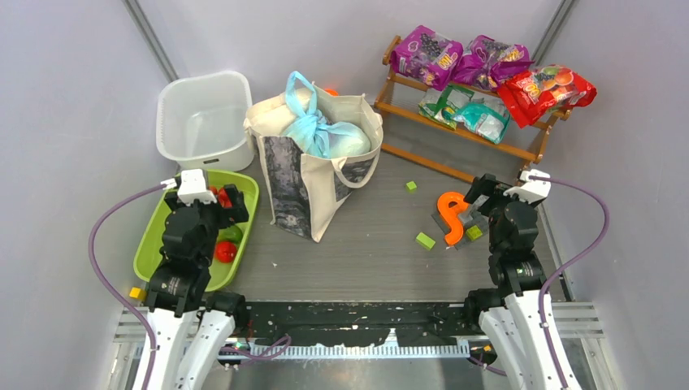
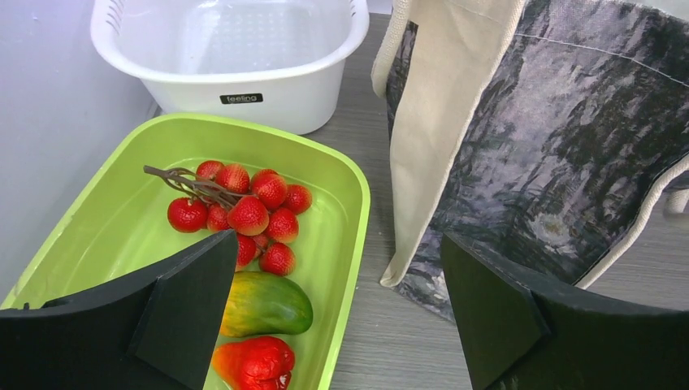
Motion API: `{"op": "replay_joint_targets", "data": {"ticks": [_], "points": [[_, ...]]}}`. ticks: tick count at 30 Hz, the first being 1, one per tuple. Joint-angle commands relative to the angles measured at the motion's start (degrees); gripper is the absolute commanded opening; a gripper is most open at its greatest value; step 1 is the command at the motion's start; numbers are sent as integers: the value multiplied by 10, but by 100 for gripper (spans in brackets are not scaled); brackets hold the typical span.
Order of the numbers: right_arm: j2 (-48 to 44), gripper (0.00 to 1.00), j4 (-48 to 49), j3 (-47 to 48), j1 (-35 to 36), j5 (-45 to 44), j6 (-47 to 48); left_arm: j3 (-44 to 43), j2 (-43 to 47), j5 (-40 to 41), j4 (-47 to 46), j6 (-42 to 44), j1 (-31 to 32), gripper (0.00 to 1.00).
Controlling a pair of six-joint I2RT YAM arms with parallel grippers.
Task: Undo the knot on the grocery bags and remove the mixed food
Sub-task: Adjust the takeout bag at the center of the board.
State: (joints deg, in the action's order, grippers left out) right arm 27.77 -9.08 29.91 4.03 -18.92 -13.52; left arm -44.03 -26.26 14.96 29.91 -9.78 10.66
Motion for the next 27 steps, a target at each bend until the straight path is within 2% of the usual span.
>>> {"op": "replay_joint_targets", "data": {"ticks": [1,11,15,20,27], "points": [[2,96,21,12,-1,-7,2,-25,-5,-14,-5,-11,1,99],[-4,99,21,11,-1,-1,2,-17,-21,-29,-9,15,1,99],[-5,99,21,12,-1,1,3,-30,-30,-70,-11,24,1,100],[-12,99,14,15,-1,4,5,-113,-86,-113,4,-16,1,100],[-27,99,8,15,-1,6,5,-261,-242,-192,30,-42,1,100]]}}
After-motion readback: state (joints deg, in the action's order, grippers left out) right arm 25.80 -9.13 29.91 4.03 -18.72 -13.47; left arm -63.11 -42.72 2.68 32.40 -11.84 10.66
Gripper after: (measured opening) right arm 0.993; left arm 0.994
